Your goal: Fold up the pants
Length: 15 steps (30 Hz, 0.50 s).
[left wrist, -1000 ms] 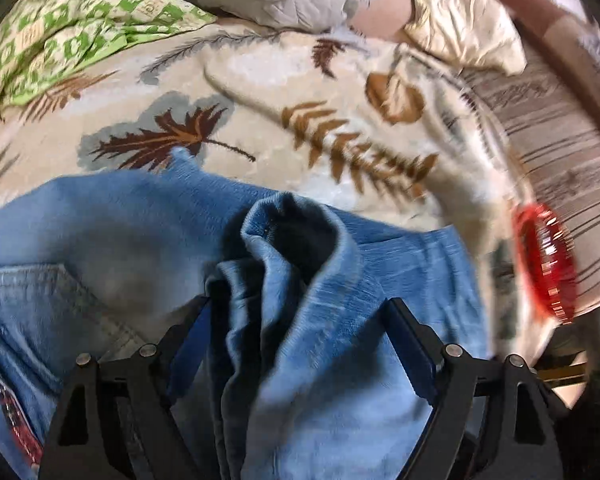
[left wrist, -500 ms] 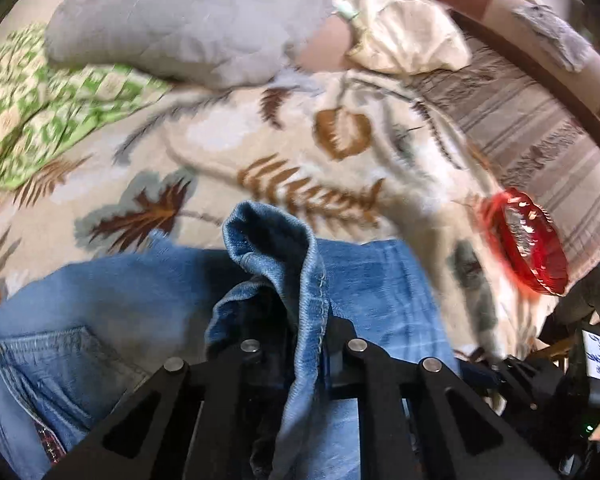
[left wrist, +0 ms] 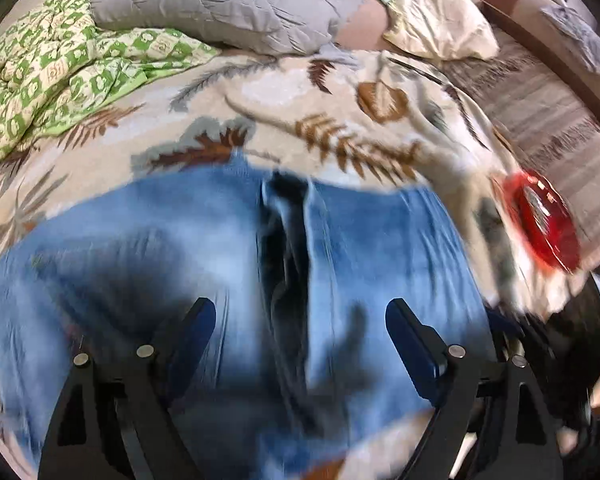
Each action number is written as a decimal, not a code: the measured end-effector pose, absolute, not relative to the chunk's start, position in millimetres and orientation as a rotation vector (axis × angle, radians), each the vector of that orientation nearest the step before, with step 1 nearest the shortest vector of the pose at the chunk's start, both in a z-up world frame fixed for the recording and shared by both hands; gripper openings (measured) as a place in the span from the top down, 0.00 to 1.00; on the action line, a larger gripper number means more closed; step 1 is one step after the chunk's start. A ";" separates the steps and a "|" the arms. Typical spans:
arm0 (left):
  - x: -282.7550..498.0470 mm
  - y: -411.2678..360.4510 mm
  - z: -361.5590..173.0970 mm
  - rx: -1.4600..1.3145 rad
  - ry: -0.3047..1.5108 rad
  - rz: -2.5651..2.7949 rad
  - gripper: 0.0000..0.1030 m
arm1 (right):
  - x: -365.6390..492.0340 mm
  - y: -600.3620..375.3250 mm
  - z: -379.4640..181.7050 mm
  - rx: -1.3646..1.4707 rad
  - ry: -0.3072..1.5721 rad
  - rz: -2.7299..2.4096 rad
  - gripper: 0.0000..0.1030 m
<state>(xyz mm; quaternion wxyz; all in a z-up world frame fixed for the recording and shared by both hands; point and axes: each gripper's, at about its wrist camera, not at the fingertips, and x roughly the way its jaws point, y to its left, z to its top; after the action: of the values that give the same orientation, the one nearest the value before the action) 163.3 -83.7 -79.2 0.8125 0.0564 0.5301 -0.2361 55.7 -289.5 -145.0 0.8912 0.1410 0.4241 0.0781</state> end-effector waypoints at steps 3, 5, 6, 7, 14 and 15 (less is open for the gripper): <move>147.2 -75.7 -82.3 0.150 1.158 -0.500 0.15 | 55.9 -290.9 -145.4 0.310 0.876 0.166 0.24; 142.1 -81.3 -91.9 0.168 1.166 -0.495 0.16 | 56.8 -287.4 -145.3 0.295 0.875 0.166 0.21; 140.3 -83.3 -96.2 0.165 1.170 -0.503 0.27 | 56.8 -284.8 -145.3 0.280 0.874 0.163 0.21; 137.3 -86.0 -103.6 0.162 1.183 -0.513 0.57 | 56.7 -282.9 -145.5 0.265 0.874 0.161 0.21; 111.2 -91.2 -79.0 0.229 1.064 -0.619 0.87 | 58.2 -276.5 -147.6 0.195 0.884 0.157 0.21; 106.5 -89.8 -72.3 0.228 1.047 -0.641 0.88 | 58.9 -275.9 -147.6 0.191 0.885 0.157 0.21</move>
<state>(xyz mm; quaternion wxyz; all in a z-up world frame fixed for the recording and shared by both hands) 106.5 -89.8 -72.3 0.8113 0.1069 0.4902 -0.3001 58.9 -275.9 -147.6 0.8963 0.0923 0.4270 0.0759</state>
